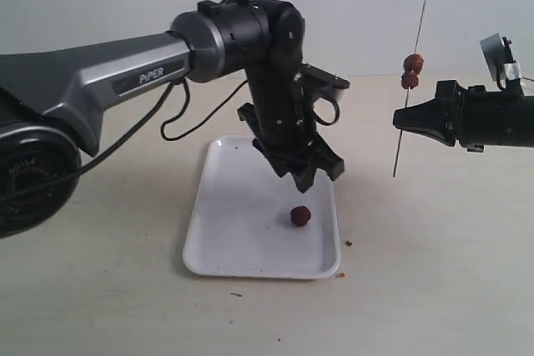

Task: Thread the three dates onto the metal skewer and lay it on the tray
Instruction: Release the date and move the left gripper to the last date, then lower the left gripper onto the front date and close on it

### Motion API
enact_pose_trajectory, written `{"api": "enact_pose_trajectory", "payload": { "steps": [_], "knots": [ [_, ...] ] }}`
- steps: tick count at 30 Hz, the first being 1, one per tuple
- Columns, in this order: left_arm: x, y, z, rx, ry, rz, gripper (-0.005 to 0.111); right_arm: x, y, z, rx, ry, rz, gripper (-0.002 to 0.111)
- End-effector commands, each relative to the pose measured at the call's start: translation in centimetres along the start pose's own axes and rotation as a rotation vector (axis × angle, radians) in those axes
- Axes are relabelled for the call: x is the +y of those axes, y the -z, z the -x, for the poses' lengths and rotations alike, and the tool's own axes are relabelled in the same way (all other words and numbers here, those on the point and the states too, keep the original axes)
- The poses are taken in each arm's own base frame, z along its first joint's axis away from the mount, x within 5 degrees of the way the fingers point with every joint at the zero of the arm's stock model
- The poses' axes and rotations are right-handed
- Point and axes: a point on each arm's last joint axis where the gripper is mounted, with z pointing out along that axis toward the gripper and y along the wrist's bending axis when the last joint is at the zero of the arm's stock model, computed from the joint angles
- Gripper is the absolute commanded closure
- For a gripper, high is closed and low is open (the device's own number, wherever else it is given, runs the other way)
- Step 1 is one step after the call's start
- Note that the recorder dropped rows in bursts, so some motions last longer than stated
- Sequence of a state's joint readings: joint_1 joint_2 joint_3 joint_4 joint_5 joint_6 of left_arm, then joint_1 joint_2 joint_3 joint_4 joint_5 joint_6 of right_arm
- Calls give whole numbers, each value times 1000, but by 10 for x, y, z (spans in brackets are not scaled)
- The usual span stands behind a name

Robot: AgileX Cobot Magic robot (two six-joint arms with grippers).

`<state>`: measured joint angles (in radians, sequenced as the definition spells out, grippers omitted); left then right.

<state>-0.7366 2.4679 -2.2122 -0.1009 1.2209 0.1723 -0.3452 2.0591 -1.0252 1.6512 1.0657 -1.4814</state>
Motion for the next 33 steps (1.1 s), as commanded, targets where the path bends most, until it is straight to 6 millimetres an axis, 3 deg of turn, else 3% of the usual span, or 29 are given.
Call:
{"api": "enact_pose_trajectory", "payload": {
  "steps": [1,8,16,25,33],
  "knots": [
    [-23,6,3,-4,-11,56,63,5,2,4,0,29,26,108],
    [-28,5,3,0,21,76,63,7,2,3,8,33,48,108],
    [-28,-16,-12,88,26,70,62,7,2,3,6,32,48,108],
    [-29,-17,-12,89,33,60,62,8,2,2,11,34,64,108],
    [-44,-18,-12,90,7,48,62,8,2,2,13,35,63,108]
  ]
}}
